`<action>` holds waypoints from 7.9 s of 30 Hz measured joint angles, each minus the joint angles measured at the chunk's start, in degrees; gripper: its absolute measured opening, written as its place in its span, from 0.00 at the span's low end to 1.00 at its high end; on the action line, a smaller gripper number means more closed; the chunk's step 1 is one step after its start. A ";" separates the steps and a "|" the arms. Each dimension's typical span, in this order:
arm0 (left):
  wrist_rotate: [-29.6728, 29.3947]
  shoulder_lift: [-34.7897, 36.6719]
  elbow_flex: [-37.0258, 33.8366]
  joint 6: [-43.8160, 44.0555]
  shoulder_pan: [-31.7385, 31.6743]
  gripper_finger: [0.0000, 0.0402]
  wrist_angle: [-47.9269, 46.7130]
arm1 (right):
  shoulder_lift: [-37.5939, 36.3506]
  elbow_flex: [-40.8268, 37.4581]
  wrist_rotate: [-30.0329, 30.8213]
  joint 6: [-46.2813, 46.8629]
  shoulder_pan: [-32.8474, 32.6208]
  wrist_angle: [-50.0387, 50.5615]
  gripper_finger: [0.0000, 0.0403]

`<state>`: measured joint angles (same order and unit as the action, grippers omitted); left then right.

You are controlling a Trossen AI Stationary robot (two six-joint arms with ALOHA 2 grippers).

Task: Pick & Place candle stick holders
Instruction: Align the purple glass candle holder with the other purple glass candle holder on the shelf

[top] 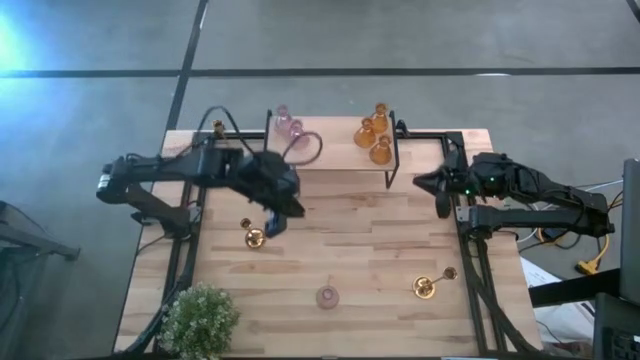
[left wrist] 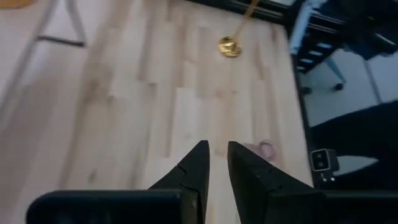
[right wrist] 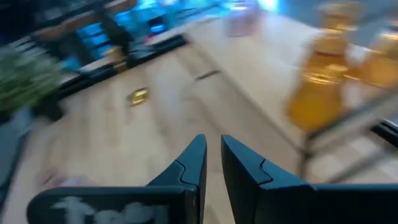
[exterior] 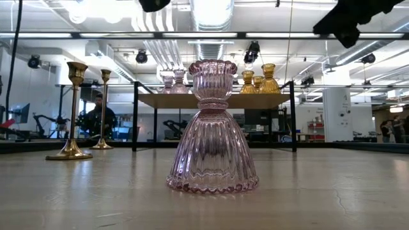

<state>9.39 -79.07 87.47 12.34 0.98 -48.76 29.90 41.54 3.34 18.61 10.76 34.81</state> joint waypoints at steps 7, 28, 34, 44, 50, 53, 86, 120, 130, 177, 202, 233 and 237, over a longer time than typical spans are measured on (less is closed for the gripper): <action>-0.38 -0.02 -5.24 4.79 2.31 0.15 5.74 | 6.82 0.53 -12.74 -2.96 -0.02 -0.78 0.11; -5.79 1.01 -5.74 0.75 1.50 0.15 -6.63 | 49.27 27.87 -24.14 -0.79 -15.43 -3.47 0.13; -8.26 3.48 -6.54 -4.27 1.48 0.15 -11.91 | 59.91 34.11 -22.60 7.98 -21.11 -3.45 0.13; -7.99 7.06 -7.24 -13.55 0.31 0.15 -11.65 | 72.47 42.33 -19.64 24.95 -26.71 -1.89 0.13; -7.97 7.32 -7.24 -17.26 -0.51 0.15 -11.38 | 77.19 46.14 -20.02 28.88 -27.46 2.22 0.16; -7.96 7.32 -7.28 -18.23 -0.72 0.15 -11.36 | 78.24 47.44 -20.10 30.17 -27.39 2.47 0.21; -7.91 8.22 -11.02 -19.52 -2.79 0.15 -11.83 | 85.36 48.71 -18.81 30.69 -26.99 2.13 0.36; -7.96 8.24 -11.02 -20.81 -3.42 0.15 -12.66 | 85.23 45.20 -18.63 30.42 -26.95 1.02 0.06; -7.96 8.24 -11.02 -20.94 -3.50 0.15 -12.55 | 80.85 44.85 -17.85 27.52 -26.18 3.44 0.06; -9.62 -1.66 -11.02 -19.84 -3.04 0.64 13.85 | 64.86 45.05 -1.28 31.14 -8.50 -4.87 0.06; -13.79 -3.13 -11.00 -21.28 -3.02 0.32 14.87 | 64.88 45.05 -2.15 30.66 -8.61 -6.70 0.05; -27.71 7.43 -9.49 -16.05 -3.18 0.32 17.59 | 48.18 43.19 5.51 34.30 -10.03 21.27 0.39; -29.33 9.07 -9.45 -14.47 -3.86 0.32 21.33 | 42.75 39.76 8.43 35.23 -10.14 22.03 0.37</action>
<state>-19.95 -70.00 78.02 -2.13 -2.88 -27.43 72.65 81.30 11.78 53.84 0.62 56.84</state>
